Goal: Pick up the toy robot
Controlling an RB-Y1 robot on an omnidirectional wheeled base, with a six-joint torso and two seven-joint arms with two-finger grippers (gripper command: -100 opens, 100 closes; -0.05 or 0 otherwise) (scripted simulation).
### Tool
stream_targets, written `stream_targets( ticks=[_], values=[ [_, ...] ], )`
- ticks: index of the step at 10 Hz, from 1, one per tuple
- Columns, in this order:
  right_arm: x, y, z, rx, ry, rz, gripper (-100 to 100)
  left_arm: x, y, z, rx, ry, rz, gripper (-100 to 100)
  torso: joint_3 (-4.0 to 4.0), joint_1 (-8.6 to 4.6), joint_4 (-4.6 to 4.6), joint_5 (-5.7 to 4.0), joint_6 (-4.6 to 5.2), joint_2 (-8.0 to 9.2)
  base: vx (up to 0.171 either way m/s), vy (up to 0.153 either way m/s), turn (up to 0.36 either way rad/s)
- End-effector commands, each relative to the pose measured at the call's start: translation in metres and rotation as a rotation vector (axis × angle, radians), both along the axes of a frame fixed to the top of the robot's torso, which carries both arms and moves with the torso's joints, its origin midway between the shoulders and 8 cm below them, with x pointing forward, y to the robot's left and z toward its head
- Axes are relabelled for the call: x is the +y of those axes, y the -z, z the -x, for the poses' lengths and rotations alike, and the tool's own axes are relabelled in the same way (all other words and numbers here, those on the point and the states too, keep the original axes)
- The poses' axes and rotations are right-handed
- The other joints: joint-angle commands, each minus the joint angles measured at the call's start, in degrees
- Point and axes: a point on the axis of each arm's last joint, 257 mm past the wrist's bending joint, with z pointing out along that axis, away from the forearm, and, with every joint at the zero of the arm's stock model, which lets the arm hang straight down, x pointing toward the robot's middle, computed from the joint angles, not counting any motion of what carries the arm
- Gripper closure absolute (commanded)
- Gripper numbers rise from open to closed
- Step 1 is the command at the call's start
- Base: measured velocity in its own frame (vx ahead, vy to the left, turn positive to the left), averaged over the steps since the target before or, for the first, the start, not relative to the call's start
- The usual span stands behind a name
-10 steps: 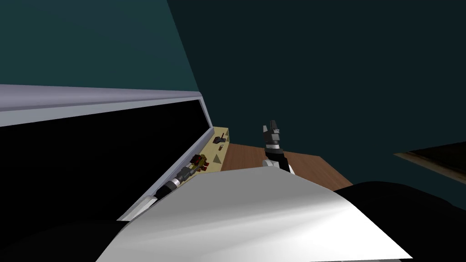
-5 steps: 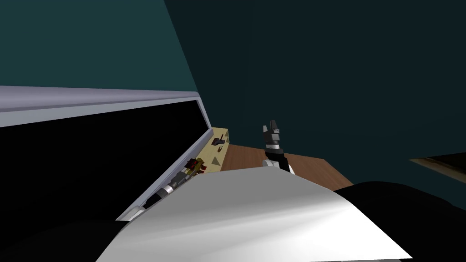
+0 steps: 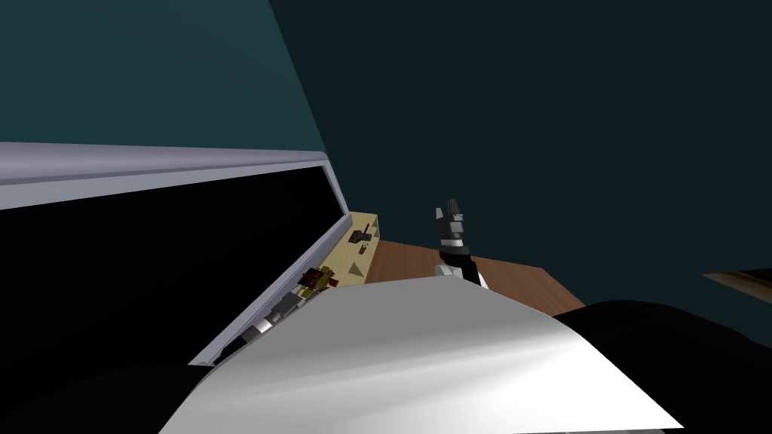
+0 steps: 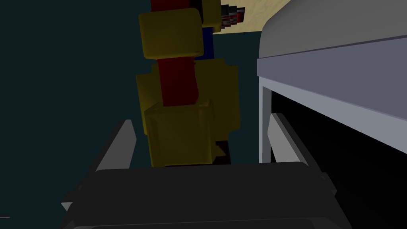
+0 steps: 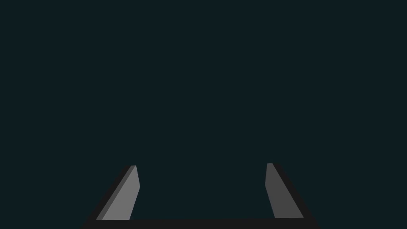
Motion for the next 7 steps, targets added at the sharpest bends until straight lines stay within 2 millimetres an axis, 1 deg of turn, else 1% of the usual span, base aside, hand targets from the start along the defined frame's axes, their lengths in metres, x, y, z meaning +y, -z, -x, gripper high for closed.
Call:
stream_targets(
  ticks=[1, 2, 3, 4, 5, 6, 7],
  values=[
    [0.000, 0.000, 0.000, 0.000, 0.000, 0.000, 0, 0.004, -0.002, 0.011, -0.004, 0.009, 0.004, -100, 0.00, 0.00, 0.00, 0.00, 0.00, 0.00, 0.091, -0.063, 0.051],
    [0.000, 0.000, 0.000, 0.000, 0.000, 0.000, 0, -0.001, -0.004, 0.011, -0.013, 0.023, 0.014, -100, -0.06, -0.05, -0.02, -0.02, 0.03, -0.08, 0.059, -0.036, -0.003],
    [0.000, 0.000, 0.000, 0.000, 0.000, 0.000, 0, 0.017, -0.005, 0.027, -0.009, 0.000, -0.010, -100, -0.03, 0.01, -0.02, -0.01, 0.04, -0.04, 0.114, -0.063, 0.044],
    [0.000, 0.000, 0.000, 0.000, 0.000, 0.000, 0, 0.017, -0.005, 0.031, -0.008, 0.005, -0.001, -100, -0.10, -0.07, -0.04, -0.02, 0.01, -0.17, 0.120, -0.059, 0.050],
    [0.000, 0.000, 0.000, 0.000, 0.000, 0.000, 0, 0.011, -0.009, 0.032, -0.020, 0.024, 0.013, -100, -0.13, -0.05, -0.05, -0.02, 0.03, -0.22, 0.058, -0.028, 0.000],
    [0.000, 0.000, 0.000, 0.000, 0.000, 0.000, 0, 0.029, -0.010, 0.048, -0.016, -0.003, -0.014, -100, -0.06, 0.04, -0.03, 0.00, 0.05, -0.08, 0.085, -0.062, 0.054],
    [0.000, 0.000, 0.000, 0.000, 0.000, 0.000, 0, 0.027, -0.011, 0.053, -0.020, 0.008, 0.000, -100, -0.07, -0.05, -0.03, -0.01, 0.01, -0.11, 0.102, -0.058, 0.045]
  ],
)
